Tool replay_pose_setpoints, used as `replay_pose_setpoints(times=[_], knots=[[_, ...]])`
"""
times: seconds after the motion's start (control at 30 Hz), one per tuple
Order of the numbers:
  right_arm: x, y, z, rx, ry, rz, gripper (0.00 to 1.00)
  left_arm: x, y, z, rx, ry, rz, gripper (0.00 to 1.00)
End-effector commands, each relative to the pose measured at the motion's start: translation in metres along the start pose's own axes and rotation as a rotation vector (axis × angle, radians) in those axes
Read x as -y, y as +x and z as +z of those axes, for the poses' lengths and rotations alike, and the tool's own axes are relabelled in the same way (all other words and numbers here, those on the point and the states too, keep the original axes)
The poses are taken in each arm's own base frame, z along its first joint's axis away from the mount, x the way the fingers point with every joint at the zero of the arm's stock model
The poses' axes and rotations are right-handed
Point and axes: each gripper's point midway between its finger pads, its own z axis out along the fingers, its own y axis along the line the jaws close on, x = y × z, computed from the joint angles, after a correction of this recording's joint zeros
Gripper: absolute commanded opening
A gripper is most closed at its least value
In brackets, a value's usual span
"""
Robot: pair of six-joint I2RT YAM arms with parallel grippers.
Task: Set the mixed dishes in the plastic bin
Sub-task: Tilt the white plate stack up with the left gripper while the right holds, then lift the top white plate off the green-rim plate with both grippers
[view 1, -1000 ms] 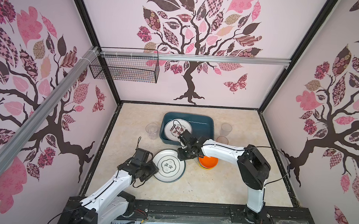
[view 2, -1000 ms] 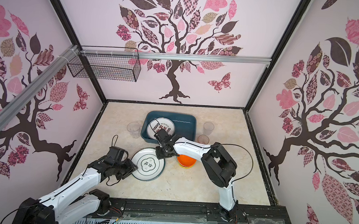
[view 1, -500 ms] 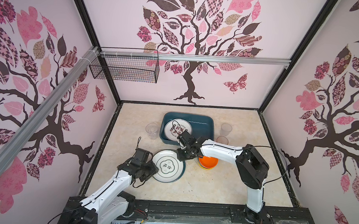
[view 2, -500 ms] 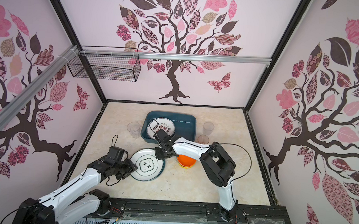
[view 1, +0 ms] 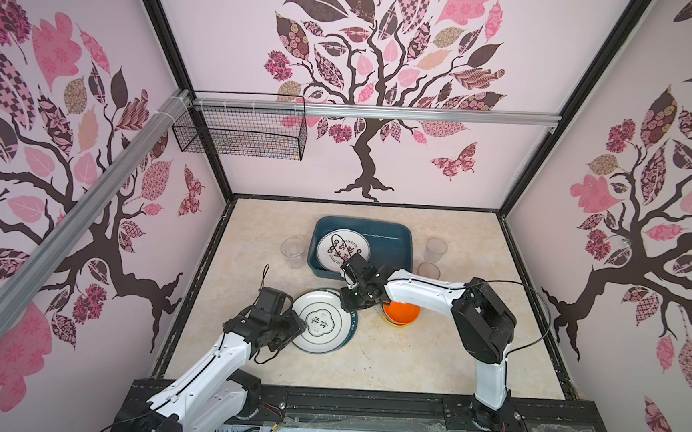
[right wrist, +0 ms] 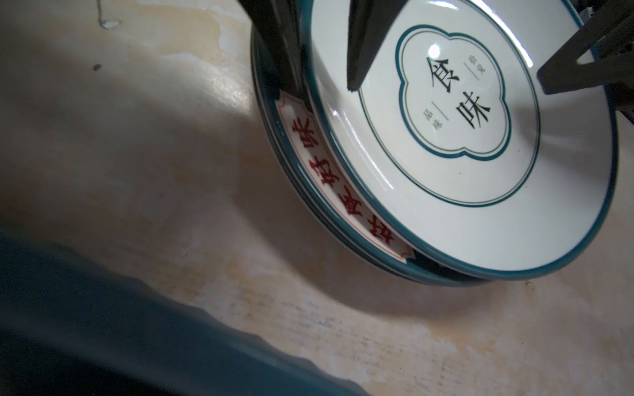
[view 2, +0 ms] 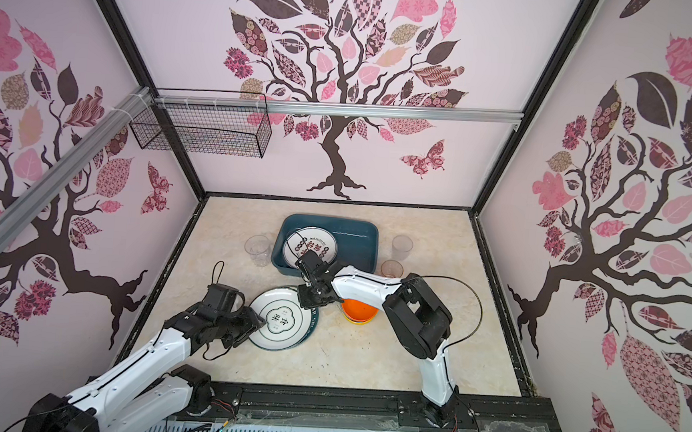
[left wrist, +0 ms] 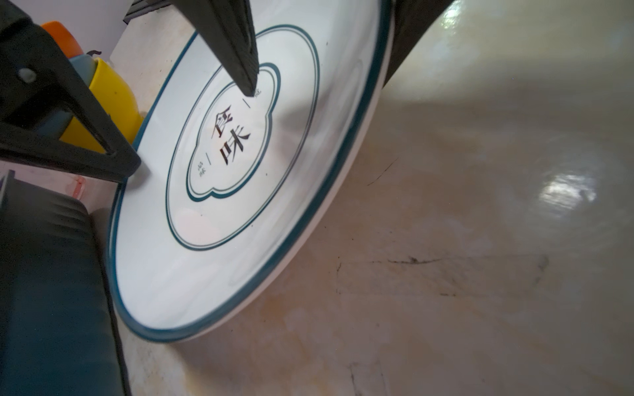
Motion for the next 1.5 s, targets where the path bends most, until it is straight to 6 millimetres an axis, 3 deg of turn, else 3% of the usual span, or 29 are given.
replay_pose_setpoints(times=[0.0, 0.27, 0.7, 1.17, 1.47], knots=[[-0.003, 0.011, 0.016, -0.042, -0.018, 0.002, 0.24, -0.014, 0.007, 0.0, -0.008, -0.035, -0.012, 0.55], [-0.005, 0.016, 0.021, -0.054, -0.037, 0.008, 0.18, -0.022, 0.009, -0.009, 0.005, -0.065, -0.032, 0.54], [-0.008, 0.02, 0.028, -0.074, -0.067, 0.011, 0.13, -0.022, 0.011, -0.021, 0.017, -0.063, -0.05, 0.43], [-0.009, 0.025, 0.032, -0.085, -0.071, 0.007, 0.12, -0.015, 0.01, -0.033, 0.038, -0.032, -0.051, 0.21], [-0.013, 0.015, 0.018, -0.05, -0.07, -0.006, 0.16, -0.004, 0.005, -0.047, 0.067, 0.004, -0.049, 0.04]])
